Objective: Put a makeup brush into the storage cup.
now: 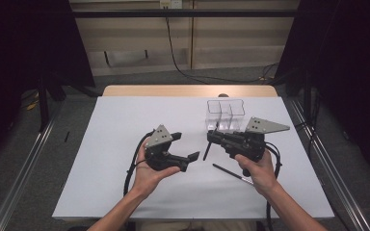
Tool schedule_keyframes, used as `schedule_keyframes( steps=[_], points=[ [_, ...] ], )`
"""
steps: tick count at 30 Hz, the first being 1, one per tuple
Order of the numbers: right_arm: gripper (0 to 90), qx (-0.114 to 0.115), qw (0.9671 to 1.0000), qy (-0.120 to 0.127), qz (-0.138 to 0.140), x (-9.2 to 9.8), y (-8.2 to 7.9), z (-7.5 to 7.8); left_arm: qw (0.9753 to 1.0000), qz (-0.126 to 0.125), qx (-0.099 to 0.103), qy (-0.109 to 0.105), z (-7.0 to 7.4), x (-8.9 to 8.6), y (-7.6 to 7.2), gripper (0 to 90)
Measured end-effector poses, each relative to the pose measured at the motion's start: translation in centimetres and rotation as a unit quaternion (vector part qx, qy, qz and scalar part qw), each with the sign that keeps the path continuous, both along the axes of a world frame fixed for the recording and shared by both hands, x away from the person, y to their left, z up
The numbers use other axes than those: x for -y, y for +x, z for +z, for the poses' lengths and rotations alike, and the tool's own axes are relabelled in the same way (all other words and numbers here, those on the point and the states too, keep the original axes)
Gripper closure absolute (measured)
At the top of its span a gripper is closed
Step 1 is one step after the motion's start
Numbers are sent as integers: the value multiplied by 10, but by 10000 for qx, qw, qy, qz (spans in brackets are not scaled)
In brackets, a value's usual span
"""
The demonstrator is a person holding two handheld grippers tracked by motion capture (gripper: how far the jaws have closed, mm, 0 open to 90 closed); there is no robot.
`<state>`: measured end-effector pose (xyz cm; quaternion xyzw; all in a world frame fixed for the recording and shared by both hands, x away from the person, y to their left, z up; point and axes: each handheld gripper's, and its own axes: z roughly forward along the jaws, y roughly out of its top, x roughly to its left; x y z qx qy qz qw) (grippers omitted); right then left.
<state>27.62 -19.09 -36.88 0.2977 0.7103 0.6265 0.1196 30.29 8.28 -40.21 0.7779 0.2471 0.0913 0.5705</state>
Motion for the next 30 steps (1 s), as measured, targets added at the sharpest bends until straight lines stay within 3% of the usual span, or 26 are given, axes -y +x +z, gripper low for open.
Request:
schedule_keyframes(
  steps=[3, 8, 12, 13, 19, 20, 30],
  points=[
    [842, 12, 10000, -3, -10, 1, 0, 0, 9999, -34, -53, -121, 3, -5, 0, 50],
    [843, 30, 10000, -67, -45, 2, 0, 0, 9995, 231, 133, 151, 2, -11, -1, 32],
    [842, 25, 9999, -83, -85, 3, 1, -1, 9996, 240, 146, 57, -2, -19, 0, 26],
    [842, 34, 9999, -106, -114, 4, 1, -1, 9996, 252, 110, -71, -4, -25, 1, 26],
    [842, 57, 9998, -141, -123, 5, 2, -2, 9989, 459, 123, -26, -7, -39, 1, 31],
    [842, 62, 9998, -153, -120, 5, 2, -2, 9981, 565, 204, 98, -8, -45, 0, 36],
    [842, 90, 9997, -177, -164, 8, 3, -1, 9955, 887, 317, 41, -11, -79, -12, 9]
  ],
)
